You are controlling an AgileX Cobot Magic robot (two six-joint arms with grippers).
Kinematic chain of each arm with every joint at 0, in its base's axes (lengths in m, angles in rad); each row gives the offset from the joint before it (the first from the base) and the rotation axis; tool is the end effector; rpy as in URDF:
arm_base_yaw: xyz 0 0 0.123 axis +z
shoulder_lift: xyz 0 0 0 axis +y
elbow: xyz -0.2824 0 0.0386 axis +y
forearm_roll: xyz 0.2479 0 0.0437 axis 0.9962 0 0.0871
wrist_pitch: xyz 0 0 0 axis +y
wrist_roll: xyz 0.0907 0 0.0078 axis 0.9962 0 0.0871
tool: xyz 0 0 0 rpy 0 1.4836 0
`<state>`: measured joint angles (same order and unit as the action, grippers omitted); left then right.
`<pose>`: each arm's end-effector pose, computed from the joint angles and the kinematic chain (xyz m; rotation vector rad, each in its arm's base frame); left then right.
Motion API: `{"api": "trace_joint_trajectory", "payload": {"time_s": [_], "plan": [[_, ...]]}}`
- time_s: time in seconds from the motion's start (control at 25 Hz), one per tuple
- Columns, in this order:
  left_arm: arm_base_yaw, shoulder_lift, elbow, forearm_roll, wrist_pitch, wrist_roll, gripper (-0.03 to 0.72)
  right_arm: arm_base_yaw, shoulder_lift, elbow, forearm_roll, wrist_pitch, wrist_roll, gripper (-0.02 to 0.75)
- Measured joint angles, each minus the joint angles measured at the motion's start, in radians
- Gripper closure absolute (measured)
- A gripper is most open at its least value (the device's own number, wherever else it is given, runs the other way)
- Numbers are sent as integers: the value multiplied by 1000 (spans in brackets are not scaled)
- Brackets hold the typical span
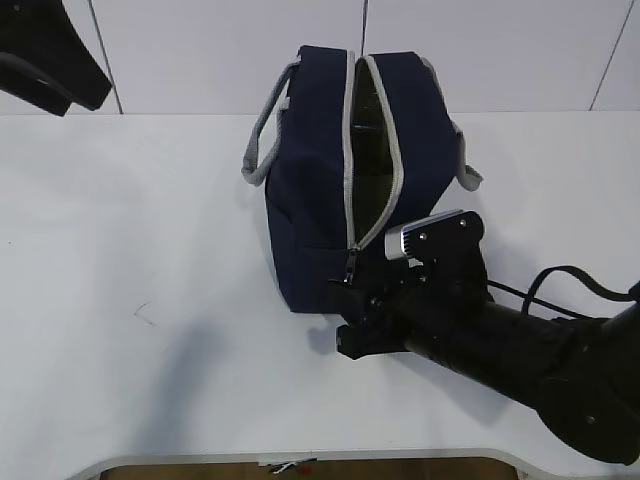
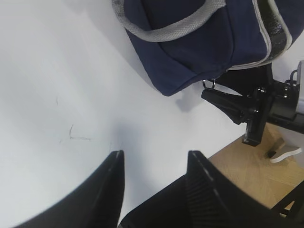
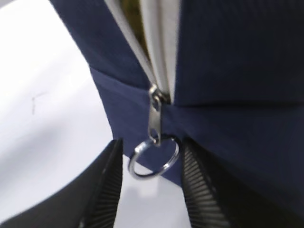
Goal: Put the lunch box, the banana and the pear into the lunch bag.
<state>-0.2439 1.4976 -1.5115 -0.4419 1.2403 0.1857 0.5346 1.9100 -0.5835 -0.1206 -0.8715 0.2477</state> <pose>0.2844 -0.1087 0.3801 0.4987 2.6144 -0.6245 0.2686 0.1688 0.1135 -0.4206 1.9363 0.5529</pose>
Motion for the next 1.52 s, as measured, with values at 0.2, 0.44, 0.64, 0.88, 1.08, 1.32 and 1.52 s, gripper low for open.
{"api": "trace_joint_trajectory", "payload": {"time_s": [0.2, 0.44, 0.64, 0.88, 1.08, 1.32, 1.52], "plan": [[0, 0, 0, 0, 0, -2, 360, 0, 0, 0, -4, -11, 0, 395], [0, 0, 0, 0, 0, -4, 360, 0, 0, 0, -4, -11, 0, 398], [0, 0, 0, 0, 0, -4, 364, 0, 0, 0, -4, -1, 2, 439], [0, 0, 0, 0, 0, -4, 366, 0, 0, 0, -4, 0, 2, 474], [0, 0, 0, 0, 0, -4, 367, 0, 0, 0, -4, 5, 9, 495], [0, 0, 0, 0, 0, -4, 368, 0, 0, 0, -4, 11, 29, 502], [0, 0, 0, 0, 0, -4, 368, 0, 0, 0, -4, 17, 52, 512]]}}
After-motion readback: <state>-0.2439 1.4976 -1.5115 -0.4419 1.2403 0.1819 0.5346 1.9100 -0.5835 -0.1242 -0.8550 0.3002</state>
